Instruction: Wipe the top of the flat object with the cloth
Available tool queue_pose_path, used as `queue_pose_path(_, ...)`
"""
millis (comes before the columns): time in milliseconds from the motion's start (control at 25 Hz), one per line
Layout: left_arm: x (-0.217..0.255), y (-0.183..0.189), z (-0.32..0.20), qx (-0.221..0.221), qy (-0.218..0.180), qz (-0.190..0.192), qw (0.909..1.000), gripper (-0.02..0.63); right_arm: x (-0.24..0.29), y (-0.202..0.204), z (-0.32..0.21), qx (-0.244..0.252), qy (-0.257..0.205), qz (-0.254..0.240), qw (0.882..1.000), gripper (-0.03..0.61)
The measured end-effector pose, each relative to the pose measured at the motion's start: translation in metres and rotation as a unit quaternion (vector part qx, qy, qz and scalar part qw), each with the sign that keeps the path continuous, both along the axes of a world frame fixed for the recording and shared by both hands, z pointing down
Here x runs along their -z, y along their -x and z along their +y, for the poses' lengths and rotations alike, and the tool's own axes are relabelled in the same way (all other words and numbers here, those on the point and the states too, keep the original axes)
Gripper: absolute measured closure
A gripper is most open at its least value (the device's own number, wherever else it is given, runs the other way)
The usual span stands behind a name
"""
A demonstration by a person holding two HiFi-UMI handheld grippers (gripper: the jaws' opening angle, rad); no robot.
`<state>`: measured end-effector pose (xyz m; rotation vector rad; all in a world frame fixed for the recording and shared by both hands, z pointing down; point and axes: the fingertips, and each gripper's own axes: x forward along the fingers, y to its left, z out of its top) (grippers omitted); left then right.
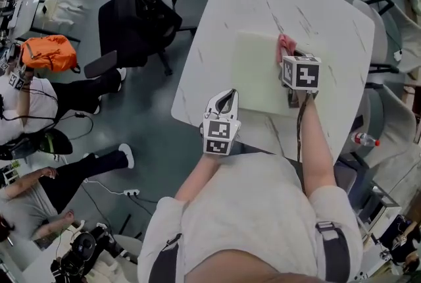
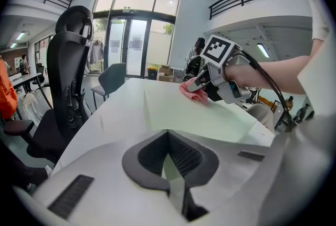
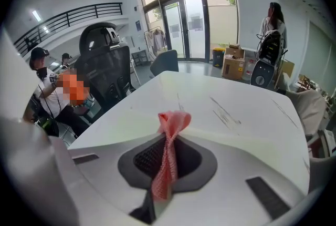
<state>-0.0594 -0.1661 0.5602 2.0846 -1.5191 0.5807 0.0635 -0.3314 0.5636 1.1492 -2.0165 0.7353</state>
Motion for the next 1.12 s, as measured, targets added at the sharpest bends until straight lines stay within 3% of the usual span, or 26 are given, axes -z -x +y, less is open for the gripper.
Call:
queue_pose_path(760,0.001,-0.003,0.000,0.004,0.000,-0.003,1.0000,0.601,-0.002,-0.142,-0.006,-0.115,-0.004,0.033,0.993,0.549)
queue_pose_path(1120,0.000,-0.003,0.000,0.006,0.000,-0.002,1.0000,0.601,-0.003,-0.159,-0.006,-0.135,-0.006,0.025,0.991,0.549)
